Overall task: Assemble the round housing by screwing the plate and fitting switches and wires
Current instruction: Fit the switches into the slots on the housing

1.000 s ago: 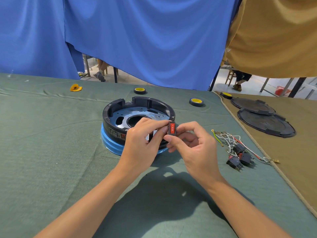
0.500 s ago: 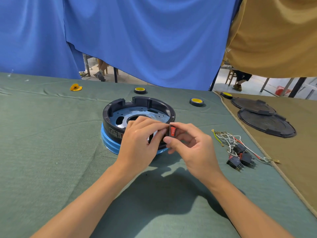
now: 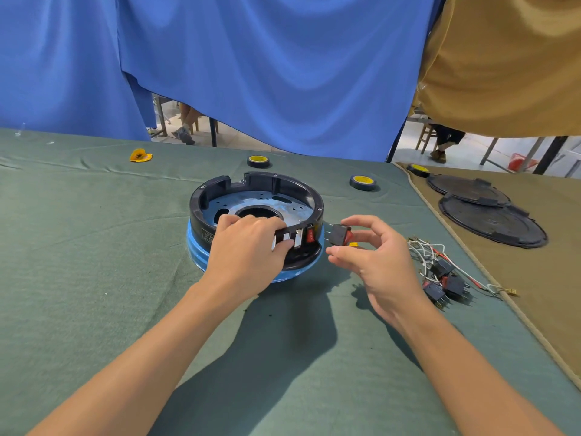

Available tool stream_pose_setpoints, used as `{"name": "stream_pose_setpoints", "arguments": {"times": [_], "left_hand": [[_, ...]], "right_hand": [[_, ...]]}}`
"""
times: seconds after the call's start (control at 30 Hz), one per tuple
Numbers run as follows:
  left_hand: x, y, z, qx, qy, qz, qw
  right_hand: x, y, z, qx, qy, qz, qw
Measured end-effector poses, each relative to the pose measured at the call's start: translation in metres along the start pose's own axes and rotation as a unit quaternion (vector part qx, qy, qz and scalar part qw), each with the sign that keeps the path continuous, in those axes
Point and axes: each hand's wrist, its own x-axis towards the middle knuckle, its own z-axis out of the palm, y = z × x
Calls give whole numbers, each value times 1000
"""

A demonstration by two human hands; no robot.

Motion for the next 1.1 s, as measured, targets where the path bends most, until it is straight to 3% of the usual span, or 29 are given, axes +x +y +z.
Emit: {"name": "stream_pose_setpoints", "arguments": {"times": [0.17, 0.33, 0.57, 0.77, 1.1], "left_hand": [[4, 3, 3, 17, -16, -3, 1000], [0, 4, 6, 6, 24, 1, 1000], [-1, 3, 7, 0, 34, 6, 999], [0, 2, 5, -4, 14, 1, 1000], [2, 2, 2, -12, -16, -18, 1000]], "right_hand": [[3, -2, -1, 124, 33, 44, 991], [1, -1, 2, 87, 28, 26, 995], [0, 5, 1, -54, 10, -16, 998], [-6, 11, 13, -243, -31, -104, 964], [-2, 18, 21, -333, -22, -198, 922]]}}
